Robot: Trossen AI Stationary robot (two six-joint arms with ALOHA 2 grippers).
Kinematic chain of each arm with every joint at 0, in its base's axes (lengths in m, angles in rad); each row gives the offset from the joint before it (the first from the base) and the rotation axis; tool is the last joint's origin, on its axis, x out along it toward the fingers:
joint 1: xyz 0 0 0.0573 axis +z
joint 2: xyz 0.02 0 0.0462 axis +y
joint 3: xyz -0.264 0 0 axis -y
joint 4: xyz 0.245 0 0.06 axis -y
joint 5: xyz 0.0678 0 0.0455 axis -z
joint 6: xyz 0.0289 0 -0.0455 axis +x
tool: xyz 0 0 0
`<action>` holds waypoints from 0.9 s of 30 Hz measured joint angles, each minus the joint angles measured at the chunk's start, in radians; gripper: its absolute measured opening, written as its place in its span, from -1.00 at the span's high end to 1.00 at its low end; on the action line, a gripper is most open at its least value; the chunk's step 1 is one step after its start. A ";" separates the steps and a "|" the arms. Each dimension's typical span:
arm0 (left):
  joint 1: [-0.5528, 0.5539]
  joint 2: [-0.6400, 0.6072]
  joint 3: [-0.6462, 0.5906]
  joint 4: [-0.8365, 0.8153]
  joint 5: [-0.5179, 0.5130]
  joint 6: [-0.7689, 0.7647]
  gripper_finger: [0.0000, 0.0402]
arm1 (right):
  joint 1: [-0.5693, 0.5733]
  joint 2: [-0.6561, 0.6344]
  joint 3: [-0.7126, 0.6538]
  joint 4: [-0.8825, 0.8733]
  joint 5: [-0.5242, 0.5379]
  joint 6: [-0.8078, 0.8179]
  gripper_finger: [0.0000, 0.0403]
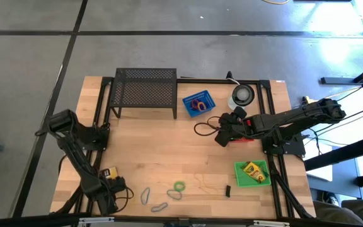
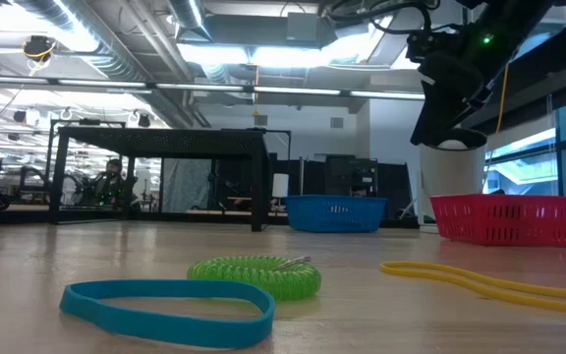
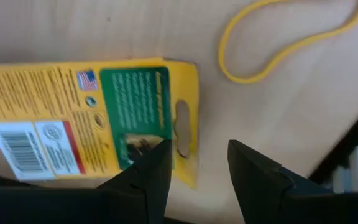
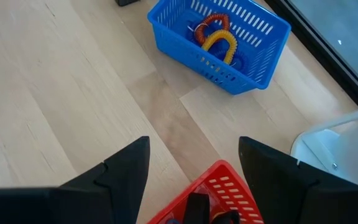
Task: Pick & Place Office Desk Supplies
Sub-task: Put the crayon box into the green bin
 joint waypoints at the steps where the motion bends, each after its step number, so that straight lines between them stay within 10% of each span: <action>1: 0.000 0.004 0.000 0.000 -0.005 0.013 0.26 | 0.000 0.000 0.000 0.003 0.000 0.000 -0.23; 27: 0.000 0.007 0.002 -0.043 -0.116 0.048 0.99 | 0.000 0.000 0.000 0.037 0.071 -0.023 -0.23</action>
